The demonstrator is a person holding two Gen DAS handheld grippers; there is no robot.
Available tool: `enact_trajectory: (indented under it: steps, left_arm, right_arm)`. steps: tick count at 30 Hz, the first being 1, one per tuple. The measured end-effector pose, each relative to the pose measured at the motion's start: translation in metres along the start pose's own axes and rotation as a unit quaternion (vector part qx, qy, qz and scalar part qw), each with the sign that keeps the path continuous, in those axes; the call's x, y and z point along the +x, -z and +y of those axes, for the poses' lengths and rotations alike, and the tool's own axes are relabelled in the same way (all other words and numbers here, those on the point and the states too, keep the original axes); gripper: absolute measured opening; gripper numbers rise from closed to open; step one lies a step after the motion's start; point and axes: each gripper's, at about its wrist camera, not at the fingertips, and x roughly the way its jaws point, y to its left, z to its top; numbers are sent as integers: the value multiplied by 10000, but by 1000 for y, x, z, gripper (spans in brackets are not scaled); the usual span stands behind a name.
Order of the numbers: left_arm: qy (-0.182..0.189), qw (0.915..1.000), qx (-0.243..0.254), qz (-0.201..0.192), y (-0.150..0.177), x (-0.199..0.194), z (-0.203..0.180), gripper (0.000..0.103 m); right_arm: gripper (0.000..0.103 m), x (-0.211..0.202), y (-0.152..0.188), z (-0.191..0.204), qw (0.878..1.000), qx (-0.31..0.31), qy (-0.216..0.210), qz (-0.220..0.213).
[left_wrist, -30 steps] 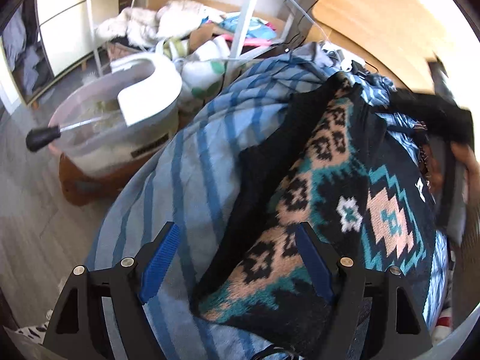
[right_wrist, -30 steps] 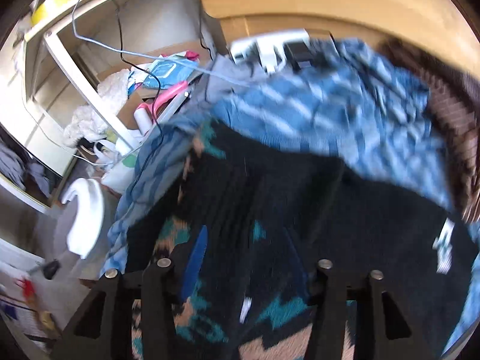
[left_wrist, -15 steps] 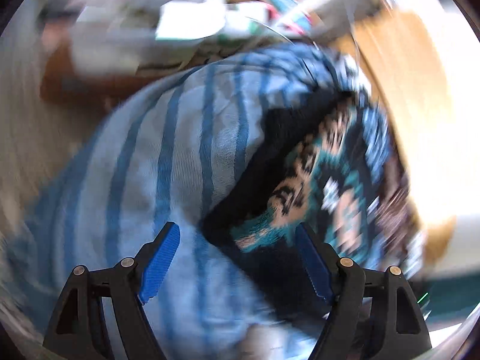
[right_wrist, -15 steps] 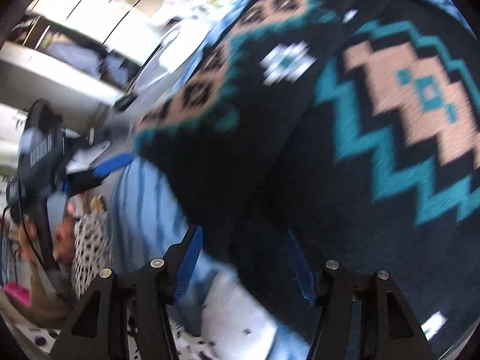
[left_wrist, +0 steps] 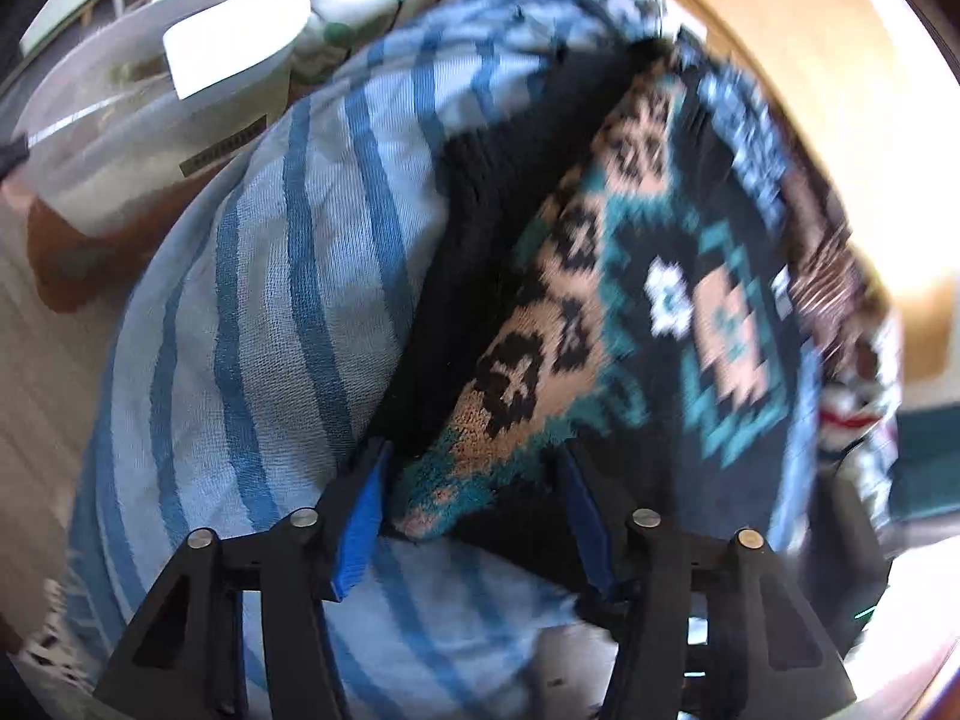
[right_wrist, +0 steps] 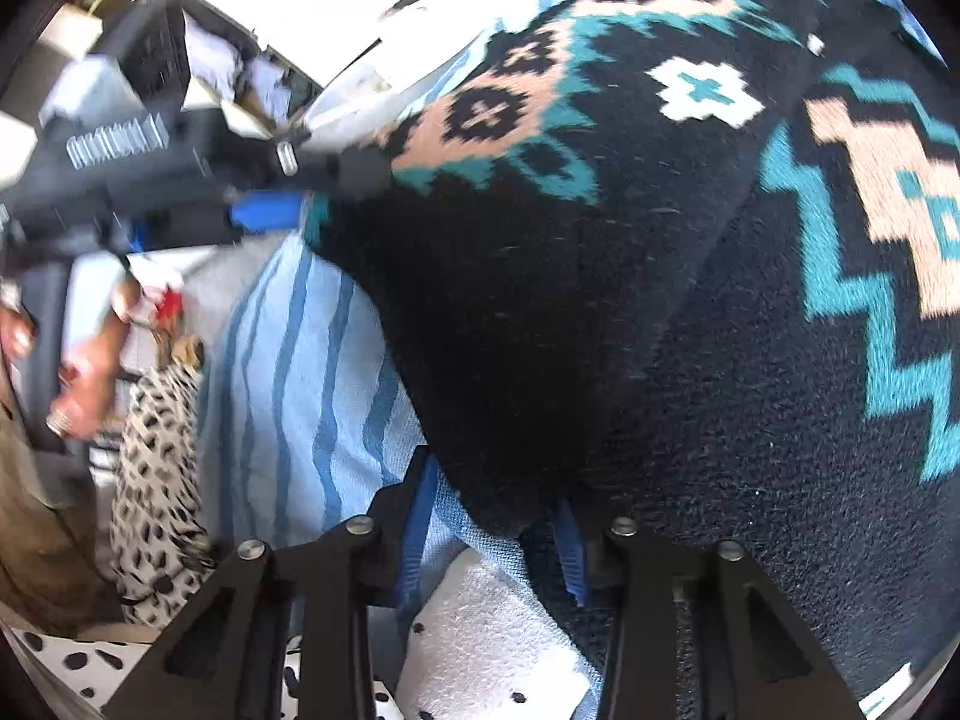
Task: Fold clothes
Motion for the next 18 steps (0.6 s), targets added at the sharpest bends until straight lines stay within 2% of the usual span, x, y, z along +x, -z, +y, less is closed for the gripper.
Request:
enact_trajectory:
  steps: [1, 3, 4, 5, 9, 12, 15, 18]
  left_arm:
    - [-75, 9999, 65, 63, 0, 3, 0, 56]
    - [-127, 9996, 103, 223, 2, 4, 3, 42]
    - [-148, 9994, 117, 307, 3, 3, 4, 26]
    - [-169, 9990, 132, 390, 4, 3, 5, 24]
    - [-258, 9971, 163, 703, 7, 3, 11, 22]
    - [-256, 9967, 40, 775, 10, 7, 17, 22]
    - [-141, 9969, 52, 775, 9, 9, 23, 24]
    - [309, 9964, -200, 766, 7, 8, 36, 26]
  right_arm:
    - [40, -1, 1, -4, 9999, 121, -99, -35]
    - [33, -1, 4, -9, 9993, 268, -246, -58]
    - [31, 0, 5, -9, 9989, 268, -383, -35]
    - [30, 0, 6, -8, 9984, 258, -501, -10]
    - [31, 5, 6, -3, 9978, 62, -650, 135]
    - [31, 18, 4, -7, 9972, 168, -670, 285]
    - [31, 21, 5, -6, 9977, 176, -575, 312]
    - [41, 14, 2, 9, 9991, -161, -245, 320]
